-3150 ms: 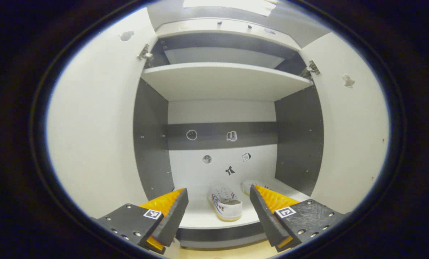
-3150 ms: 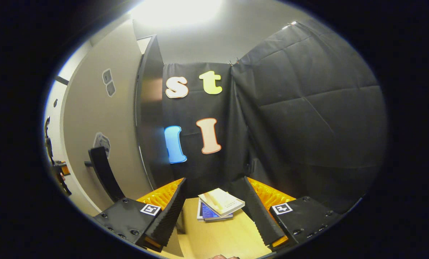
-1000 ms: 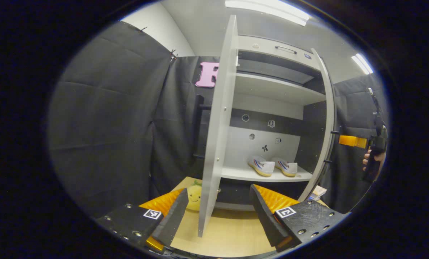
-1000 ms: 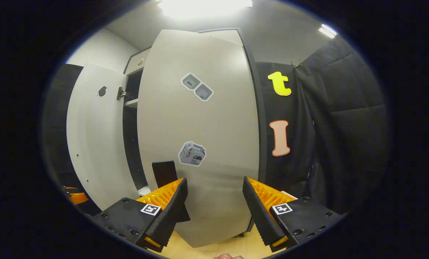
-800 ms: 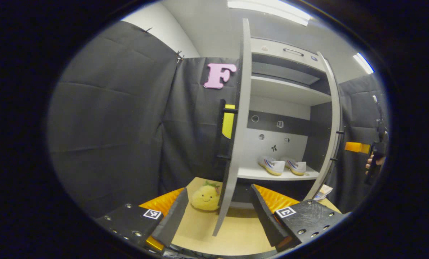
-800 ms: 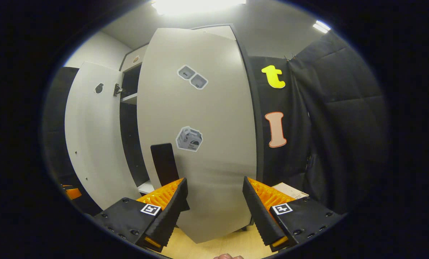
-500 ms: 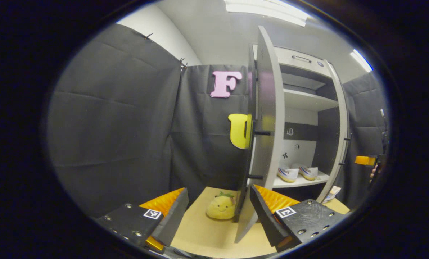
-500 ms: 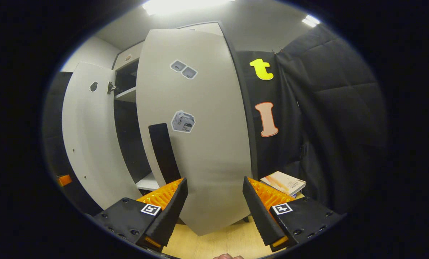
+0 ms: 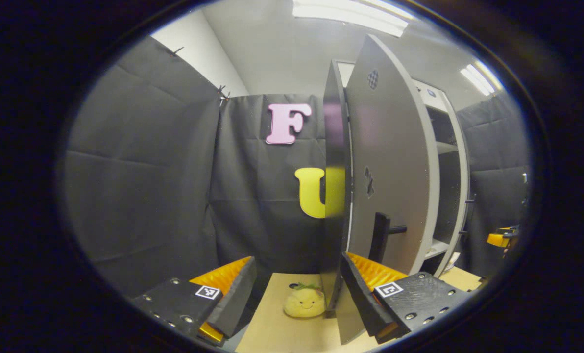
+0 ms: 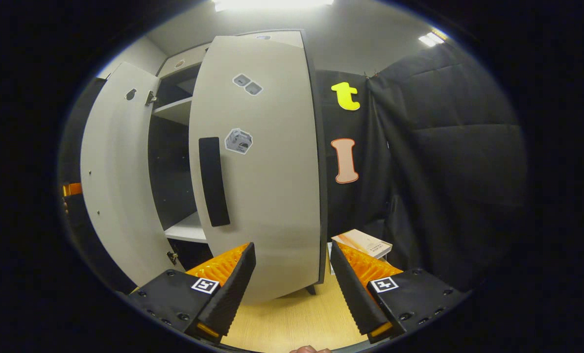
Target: Grab one shoe with the right hand and put it into the shoe cabinet, grab the other shoe with the left hand and put it into the shoe cabinet; then close the right door with the right hand and the left door with the left hand.
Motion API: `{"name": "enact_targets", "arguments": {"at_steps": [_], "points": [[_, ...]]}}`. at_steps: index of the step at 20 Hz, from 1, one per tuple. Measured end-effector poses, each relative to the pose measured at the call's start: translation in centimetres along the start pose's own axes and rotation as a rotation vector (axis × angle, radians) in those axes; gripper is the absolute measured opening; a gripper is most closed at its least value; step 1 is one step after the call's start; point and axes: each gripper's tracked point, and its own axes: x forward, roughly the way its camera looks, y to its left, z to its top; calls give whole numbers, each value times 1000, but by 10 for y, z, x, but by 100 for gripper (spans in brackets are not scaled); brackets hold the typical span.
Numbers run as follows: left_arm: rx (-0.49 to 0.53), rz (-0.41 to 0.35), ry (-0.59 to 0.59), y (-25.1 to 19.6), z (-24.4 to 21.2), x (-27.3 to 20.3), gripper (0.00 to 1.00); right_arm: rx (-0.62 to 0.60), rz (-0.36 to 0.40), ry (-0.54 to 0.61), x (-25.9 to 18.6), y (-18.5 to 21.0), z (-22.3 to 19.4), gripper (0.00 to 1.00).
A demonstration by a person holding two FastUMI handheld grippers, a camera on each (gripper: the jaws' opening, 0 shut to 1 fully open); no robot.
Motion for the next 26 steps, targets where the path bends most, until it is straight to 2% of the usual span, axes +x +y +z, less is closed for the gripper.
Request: {"name": "enact_targets", "arguments": {"at_steps": [4,5,8,9,10,12,13,14,15,16,18,20,21,22,24,25,26], "points": [[20,-72,-15,-17,10,29,98,58,9,78,-11,12,-30,96],[18,-90,-22,-22,13,31,100,55,8,93,-14,13,-38,96],[49,-93,-21,-23,18,36,100,41,3,106,-19,10,-46,96],[43,-105,-12,-28,16,34,96,44,0,106,-19,8,-47,96],[38,-117,-5,-32,15,34,100,50,-4,108,-19,6,-50,96],[43,-124,-3,-38,16,34,99,50,-10,117,-17,4,-55,96],[43,-131,-2,-43,16,32,94,43,-8,119,-17,4,-56,96],[34,-146,2,-52,16,34,94,41,-3,117,-16,5,-56,97],[20,-171,13,-65,11,33,99,43,3,117,-15,6,-56,96],[8,-199,25,-79,8,34,94,46,11,119,-13,7,-57,96],[-9,-222,17,-101,12,34,92,42,17,122,-8,3,-57,96],[-19,-201,-1,-119,17,33,89,48,21,117,0,-3,-54,97],[-23,-187,1,-127,17,32,98,53,22,114,2,-7,-52,96],[-29,-169,3,-135,18,34,89,54,22,109,5,-11,-49,96],[-28,-140,4,-155,20,40,94,24,-2,84,13,-29,-41,96],[-24,-127,3,-165,21,43,98,6,-22,63,17,-40,-35,92],[-24,-119,4,-176,22,48,98,-2,-22,50,22,-47,-31,96]]}}
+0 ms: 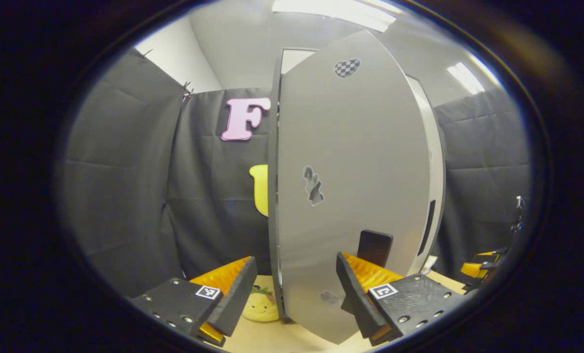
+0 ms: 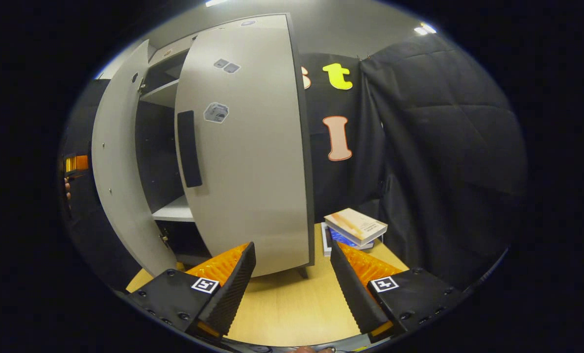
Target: Grab one shoe with the right hand and put it into the shoe cabinet, grab the other shoe with the left hand and put it into the shoe cabinet; then close the right door with the right hand and the left door with the left hand.
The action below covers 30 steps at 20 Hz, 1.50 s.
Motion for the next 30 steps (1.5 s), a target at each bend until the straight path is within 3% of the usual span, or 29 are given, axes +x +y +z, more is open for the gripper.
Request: {"name": "enact_targets", "arguments": {"at_steps": [5,8,14,16,17,19,23,25,26,27,30], "points": [[-53,42,-7,-58,3,31,99,-26,90,-17,30,-18,12,96],[-9,162,-17,-60,6,27,99,-11,154,-29,43,-28,20,96],[-65,204,-27,-73,1,-4,99,-11,222,-90,67,-38,45,96],[-92,202,-38,-75,0,-16,99,-19,220,-98,71,-35,51,92],[-99,196,-45,-77,-1,-25,99,-15,211,-97,72,-32,55,96],[-93,188,-72,-74,5,-41,99,8,196,-101,69,-23,62,92],[-109,180,-97,-58,0,-57,99,24,134,-113,56,-9,68,96],[-96,193,-82,-46,-13,-65,93,12,113,-109,50,1,67,92],[-101,189,-80,-43,-17,-69,99,-1,111,-107,46,7,65,96],[-115,180,-75,-41,-22,-71,99,-15,106,-101,41,11,63,92],[-141,160,-49,-30,-37,-74,99,-30,102,-104,25,25,59,96]]}}
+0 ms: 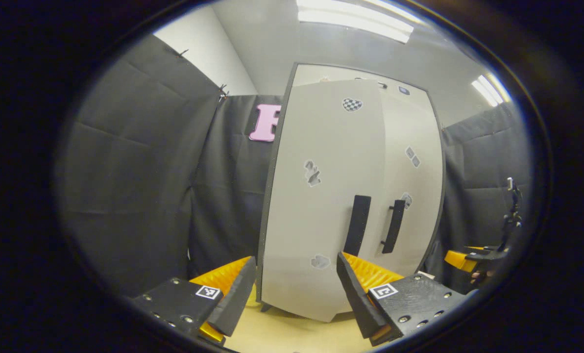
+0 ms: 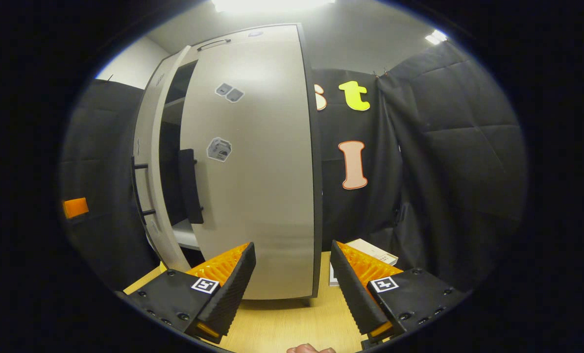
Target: Grab one shoe with the right hand and put it into the shoe cabinet, grab the other shoe with the left hand and put it into the shoe cabinet; then close the right door with the right hand and the left door with the left hand.
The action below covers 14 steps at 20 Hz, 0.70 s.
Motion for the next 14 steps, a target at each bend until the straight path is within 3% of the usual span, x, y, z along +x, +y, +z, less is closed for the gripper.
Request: {"name": "enact_targets", "arguments": {"at_steps": [1,6,7,10,13,14], "points": [[2,5,-1,6,-2,0,99,0,0,-2,-5,5,-1,92],[1,-15,-39,24,0,-13,99,6,8,-27,-28,27,-6,92],[-7,-34,-47,23,-2,-12,94,-4,-1,-41,-31,26,-7,96],[-23,-51,-39,24,-5,-9,93,-6,-60,-41,-37,17,-15,96],[32,-50,-36,24,0,-13,94,25,-66,-45,-37,17,-13,96],[43,-55,-34,23,0,-15,98,29,-66,-43,-37,16,-13,96]]}}
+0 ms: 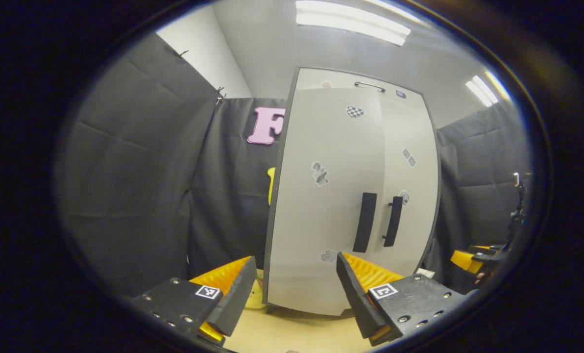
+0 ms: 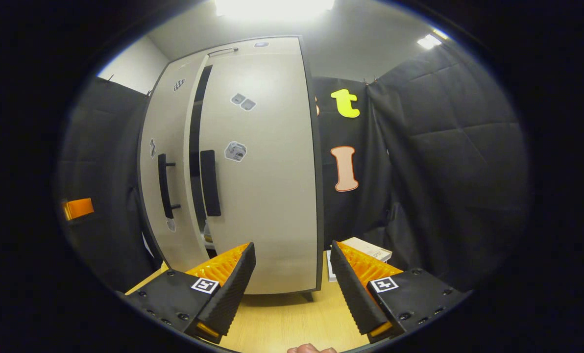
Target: Grab one shoe with the right hand and put it into the shoe cabinet, grab the other shoe with the left hand and put it into the shoe cabinet; then close the right door with the right hand and the left door with the left hand.
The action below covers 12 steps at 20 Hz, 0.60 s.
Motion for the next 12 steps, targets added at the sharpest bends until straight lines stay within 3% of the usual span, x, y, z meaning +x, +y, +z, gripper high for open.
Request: {"name": "enact_targets", "arguments": {"at_steps": [1,3,4,6,7,9,10,11,12], "points": [[2,0,6,-1,-3,-2,94,-1,0,7,1,0,0,96],[-5,9,28,0,-9,-7,94,-20,11,34,5,4,-3,96],[-9,16,39,0,-13,-13,99,-31,23,51,8,6,-4,96],[-4,22,52,2,-21,-23,99,-49,44,59,12,14,0,93],[2,30,58,4,-26,-29,94,-57,50,55,13,17,2,96],[8,43,79,9,-37,-36,94,-56,62,57,16,25,3,96],[5,49,88,10,-42,-38,99,-48,69,66,15,28,1,93],[-2,51,94,10,-46,-41,94,-37,79,75,15,31,0,96],[-9,52,101,10,-50,-43,99,-32,90,81,16,34,0,96]]}}
